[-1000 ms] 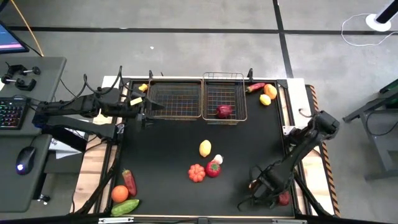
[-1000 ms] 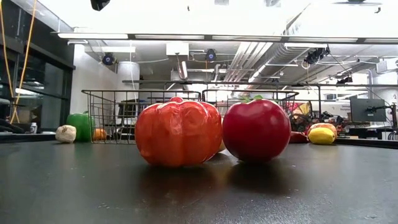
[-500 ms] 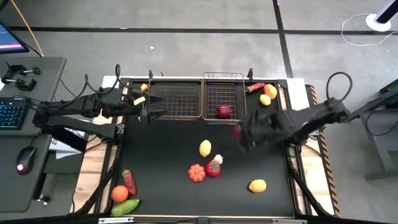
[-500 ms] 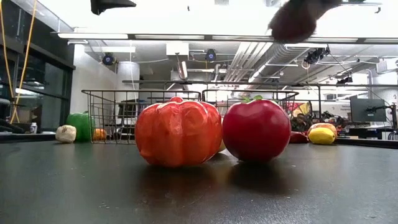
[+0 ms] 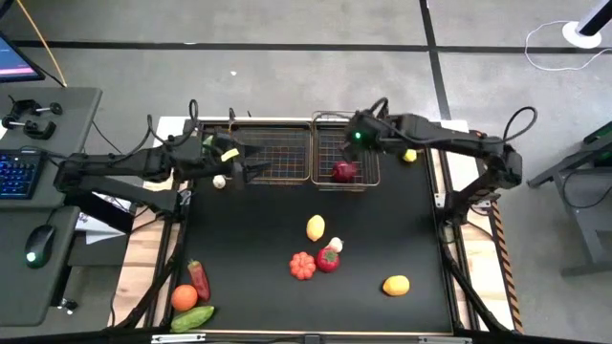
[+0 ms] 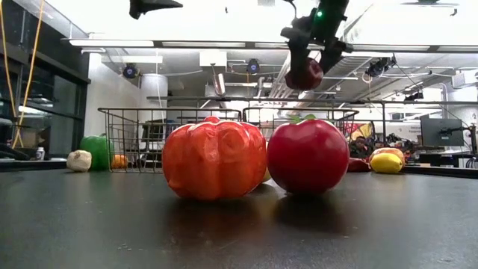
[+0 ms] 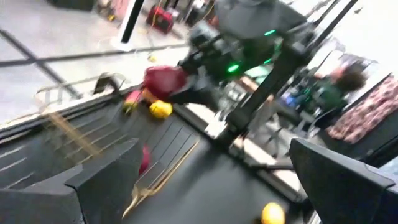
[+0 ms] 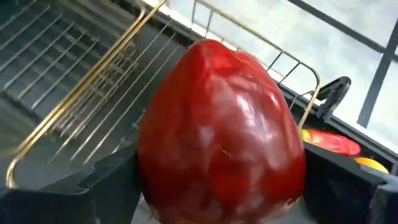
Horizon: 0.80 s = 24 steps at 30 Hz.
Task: Sort produce into baskets
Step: Put the red apple into the right wire basket, then put the top right red chili pepper into the left wire basket
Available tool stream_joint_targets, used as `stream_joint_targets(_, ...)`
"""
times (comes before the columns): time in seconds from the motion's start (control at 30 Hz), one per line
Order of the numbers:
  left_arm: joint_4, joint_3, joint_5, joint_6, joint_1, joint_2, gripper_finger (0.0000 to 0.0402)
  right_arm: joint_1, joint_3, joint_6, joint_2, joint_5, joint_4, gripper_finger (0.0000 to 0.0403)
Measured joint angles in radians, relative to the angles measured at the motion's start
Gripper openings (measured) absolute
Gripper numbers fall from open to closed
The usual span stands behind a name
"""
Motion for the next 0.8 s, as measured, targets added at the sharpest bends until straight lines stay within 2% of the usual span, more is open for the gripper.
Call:
stream_joint_targets(0.17,0.125,0.0,0.0,0.001,0.0,0.043,0.0395,-0.055,0.0,-0.13,-0.001,-0.059,0.054,0.0367)
stream_joint_targets(0.3,0.172,0.0,-0.018,0.002,0.0,0.075,0.0395,-0.087,0.001,-0.238,0.006,-0.177,0.081,0.0368)
stream_joint_targets(0.37,0.19,0.0,-0.041,0.001,0.0,0.09,0.0395,-0.103,0.001,-0.263,0.021,-0.236,0.076,0.0368)
stream_joint_targets(0.5,0.258,0.0,-0.064,-0.001,0.017,0.123,0.0395,-0.107,0.001,-0.304,0.072,-0.278,0.08,0.0378)
stream_joint_targets(0.63,0.33,0.0,-0.03,-0.028,0.05,0.148,0.0395,-0.108,0.001,-0.345,0.142,-0.381,0.106,0.0397)
stream_joint_targets(0.8,0.329,0.0,0.043,-0.078,0.116,0.15,0.0395,-0.116,0.007,-0.334,0.169,-0.38,0.133,0.0392)
